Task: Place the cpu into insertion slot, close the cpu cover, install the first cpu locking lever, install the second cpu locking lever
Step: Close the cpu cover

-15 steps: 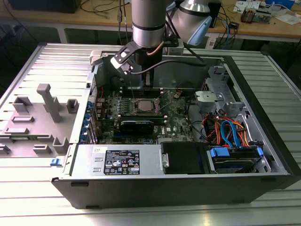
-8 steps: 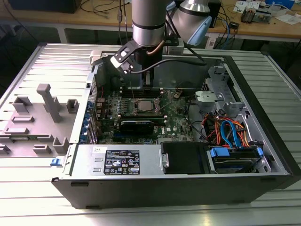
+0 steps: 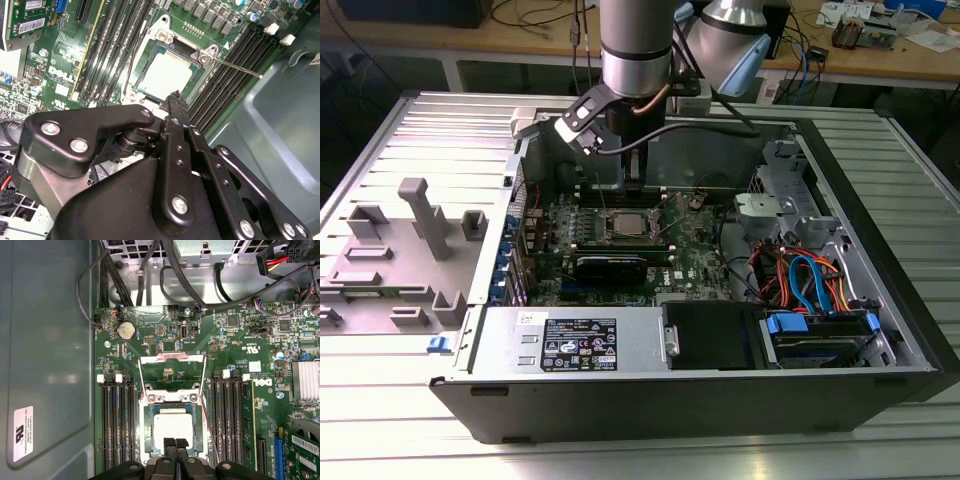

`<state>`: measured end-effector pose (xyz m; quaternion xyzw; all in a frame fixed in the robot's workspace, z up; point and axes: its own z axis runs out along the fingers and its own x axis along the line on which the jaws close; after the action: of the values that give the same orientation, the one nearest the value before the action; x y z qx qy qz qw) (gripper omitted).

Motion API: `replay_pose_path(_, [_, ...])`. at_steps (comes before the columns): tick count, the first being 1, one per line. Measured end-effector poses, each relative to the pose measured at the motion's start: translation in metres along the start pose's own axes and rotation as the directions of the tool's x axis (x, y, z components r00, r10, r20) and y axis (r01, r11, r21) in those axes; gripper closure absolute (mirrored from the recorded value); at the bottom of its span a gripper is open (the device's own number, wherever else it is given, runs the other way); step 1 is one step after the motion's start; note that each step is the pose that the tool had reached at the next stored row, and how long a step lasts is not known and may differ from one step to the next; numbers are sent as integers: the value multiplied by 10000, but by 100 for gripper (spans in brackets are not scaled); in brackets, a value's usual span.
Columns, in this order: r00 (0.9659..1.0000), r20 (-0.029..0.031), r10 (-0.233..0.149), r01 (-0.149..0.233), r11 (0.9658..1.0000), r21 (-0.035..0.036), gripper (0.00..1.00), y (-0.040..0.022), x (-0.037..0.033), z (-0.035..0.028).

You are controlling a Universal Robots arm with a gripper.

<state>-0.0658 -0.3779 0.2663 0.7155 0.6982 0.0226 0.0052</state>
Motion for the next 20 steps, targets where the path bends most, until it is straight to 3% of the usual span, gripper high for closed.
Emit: replay_pose_path(20, [10000,-3,0,0,10000,-2,89,5,3,-121])
